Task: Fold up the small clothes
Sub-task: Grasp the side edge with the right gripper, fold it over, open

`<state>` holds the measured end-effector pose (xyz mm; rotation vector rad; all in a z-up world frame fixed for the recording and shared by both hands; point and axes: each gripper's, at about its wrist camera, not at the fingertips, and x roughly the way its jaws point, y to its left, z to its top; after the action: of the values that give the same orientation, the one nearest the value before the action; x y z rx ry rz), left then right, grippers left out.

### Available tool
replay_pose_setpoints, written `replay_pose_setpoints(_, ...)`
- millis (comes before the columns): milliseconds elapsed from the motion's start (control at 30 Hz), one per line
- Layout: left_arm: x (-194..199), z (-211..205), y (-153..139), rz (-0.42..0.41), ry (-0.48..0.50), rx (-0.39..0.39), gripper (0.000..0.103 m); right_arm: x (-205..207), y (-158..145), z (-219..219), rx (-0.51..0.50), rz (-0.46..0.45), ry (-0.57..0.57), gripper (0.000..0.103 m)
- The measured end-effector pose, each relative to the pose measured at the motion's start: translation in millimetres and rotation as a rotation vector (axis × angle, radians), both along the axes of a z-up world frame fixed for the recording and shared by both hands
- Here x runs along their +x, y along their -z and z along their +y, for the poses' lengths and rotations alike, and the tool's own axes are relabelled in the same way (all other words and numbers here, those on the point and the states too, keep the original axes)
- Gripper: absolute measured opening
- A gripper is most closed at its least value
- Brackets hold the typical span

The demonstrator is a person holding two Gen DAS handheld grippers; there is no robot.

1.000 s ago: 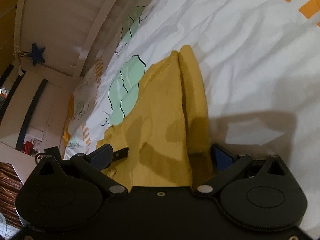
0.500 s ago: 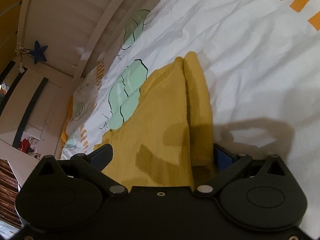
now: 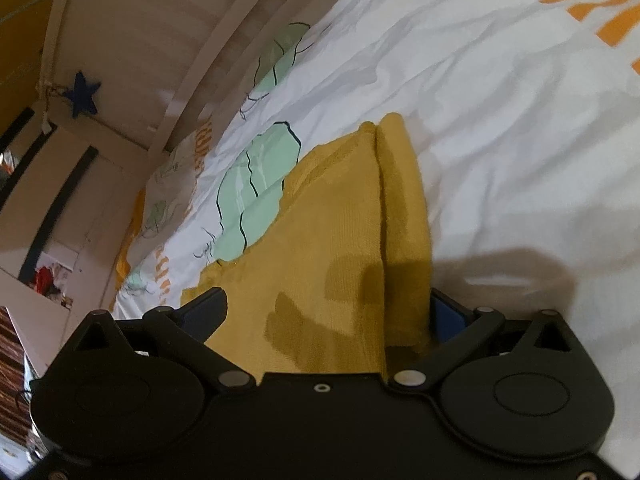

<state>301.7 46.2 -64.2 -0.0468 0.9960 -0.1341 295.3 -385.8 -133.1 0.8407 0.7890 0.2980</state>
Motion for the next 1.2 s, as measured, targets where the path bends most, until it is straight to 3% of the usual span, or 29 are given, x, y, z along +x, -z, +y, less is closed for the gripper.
replay_pose_setpoints(67,5,10,3,0.022,-0.024,-0.038,0.1,5,-2,4,-0.03,0.003,-0.015,0.098)
replay_pose_setpoints(167,17,15,6,0.042,-0.003,-0.046,0.1,12,-6,9,-0.089,0.02,-0.025,0.081)
replay_pose_setpoints(267,23,21,-1,0.013,-0.007,-0.03,0.1,15,-8,12,-0.127,0.045,-0.031,0.05)
replay_pose_setpoints(300,25,22,-2,0.004,-0.01,-0.034,0.1,16,-9,12,-0.132,0.056,-0.033,0.033)
replay_pose_setpoints(700,34,45,-22,-0.005,-0.032,-0.1,0.1,25,-67,69,-0.263,0.068,-0.047,0.028)
replay_pose_setpoints(967,35,66,-42,-0.053,-0.065,-0.121,0.1,42,-94,122,-0.235,0.046,-0.083,0.027)
replay_pose_setpoints(1200,36,83,-51,-0.073,-0.069,-0.072,0.1,57,-97,175,-0.172,0.036,-0.144,0.026)
